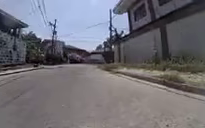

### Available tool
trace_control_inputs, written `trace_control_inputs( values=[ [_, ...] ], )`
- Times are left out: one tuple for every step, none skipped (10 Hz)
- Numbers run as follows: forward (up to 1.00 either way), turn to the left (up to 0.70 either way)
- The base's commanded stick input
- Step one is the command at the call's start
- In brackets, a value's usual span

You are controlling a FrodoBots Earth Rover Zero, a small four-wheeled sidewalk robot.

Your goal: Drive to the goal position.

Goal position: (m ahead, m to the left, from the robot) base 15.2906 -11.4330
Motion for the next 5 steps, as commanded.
trace_control_inputs(
  values=[
    [1.00,0.00],
    [1.00,0.00],
    [1.00,0.00],
    [1.00,0.00],
    [1.00,0.00]
  ],
)
